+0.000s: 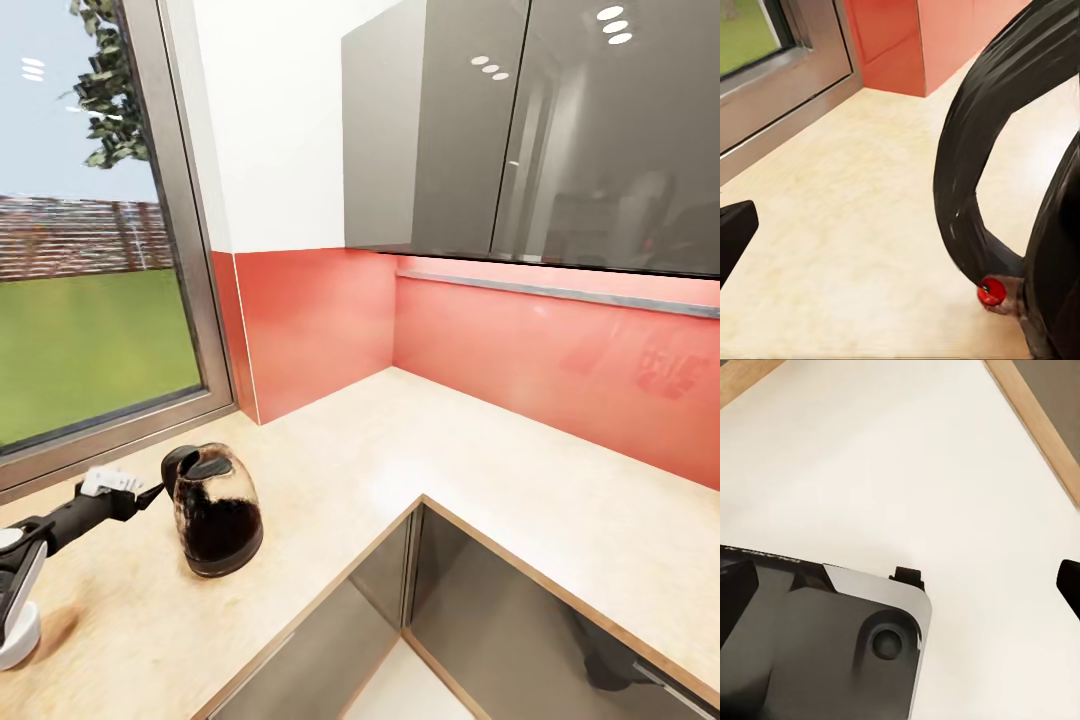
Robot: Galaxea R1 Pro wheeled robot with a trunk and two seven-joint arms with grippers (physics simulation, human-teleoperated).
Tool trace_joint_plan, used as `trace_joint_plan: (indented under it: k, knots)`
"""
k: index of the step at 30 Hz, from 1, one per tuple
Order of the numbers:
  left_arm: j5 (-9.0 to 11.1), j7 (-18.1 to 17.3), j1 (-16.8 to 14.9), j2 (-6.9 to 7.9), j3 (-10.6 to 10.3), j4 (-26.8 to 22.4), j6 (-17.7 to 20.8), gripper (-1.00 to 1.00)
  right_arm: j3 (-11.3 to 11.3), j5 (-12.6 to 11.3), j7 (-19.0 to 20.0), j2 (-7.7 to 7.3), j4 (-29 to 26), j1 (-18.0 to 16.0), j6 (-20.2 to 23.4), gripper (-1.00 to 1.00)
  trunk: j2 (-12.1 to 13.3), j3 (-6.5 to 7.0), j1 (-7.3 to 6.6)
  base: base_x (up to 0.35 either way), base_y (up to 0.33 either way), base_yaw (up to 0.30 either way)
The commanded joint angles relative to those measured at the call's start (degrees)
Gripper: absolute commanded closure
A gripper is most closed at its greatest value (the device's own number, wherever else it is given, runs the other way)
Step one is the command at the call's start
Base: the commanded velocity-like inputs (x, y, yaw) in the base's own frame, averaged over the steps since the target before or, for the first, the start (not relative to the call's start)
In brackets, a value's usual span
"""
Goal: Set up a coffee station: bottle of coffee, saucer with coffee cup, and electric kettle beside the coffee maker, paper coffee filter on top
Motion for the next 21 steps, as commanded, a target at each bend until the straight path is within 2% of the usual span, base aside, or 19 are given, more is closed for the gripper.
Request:
trace_joint_plan:
  k: [1, 6, 10, 14, 21]
  knots:
    - [-0.30, -0.41, -0.06, -0.04, 0.19, 0.21, 0.16, -1.00, 0.38, -0.61, 0.25, -0.02, 0.00, -0.04, -0.14, -1.00, -0.12, -0.13, 0.03, 0.000, 0.000, 0.000]
    - [1.53, -0.35, -0.05, -0.01, 0.25, 1.87, -0.53, -1.00, 0.38, -0.61, 0.25, -0.01, 0.00, -0.04, -0.14, -1.00, -0.12, -0.13, 0.03, 0.000, 0.000, 0.000]
    - [3.42, -0.01, -0.06, 0.01, 1.19, 3.63, -3.97, -1.00, 0.38, -0.61, 0.25, 0.02, 0.00, -0.04, -0.14, -1.00, -0.12, -0.13, 0.03, 0.000, 0.000, 0.000]
    - [4.07, 0.70, -0.06, -0.02, 2.19, 5.01, -6.11, -1.00, 0.38, -0.61, 0.25, 0.01, 0.00, -0.04, -0.14, -1.00, -0.12, -0.13, 0.03, 0.000, 0.000, 0.000]
    - [4.56, 1.15, -0.09, -0.04, 2.54, 5.56, -6.82, -1.00, 0.38, -0.61, 0.25, -0.01, 0.00, -0.04, -0.14, -1.00, -0.12, -0.13, 0.03, 0.000, 0.000, 0.000]
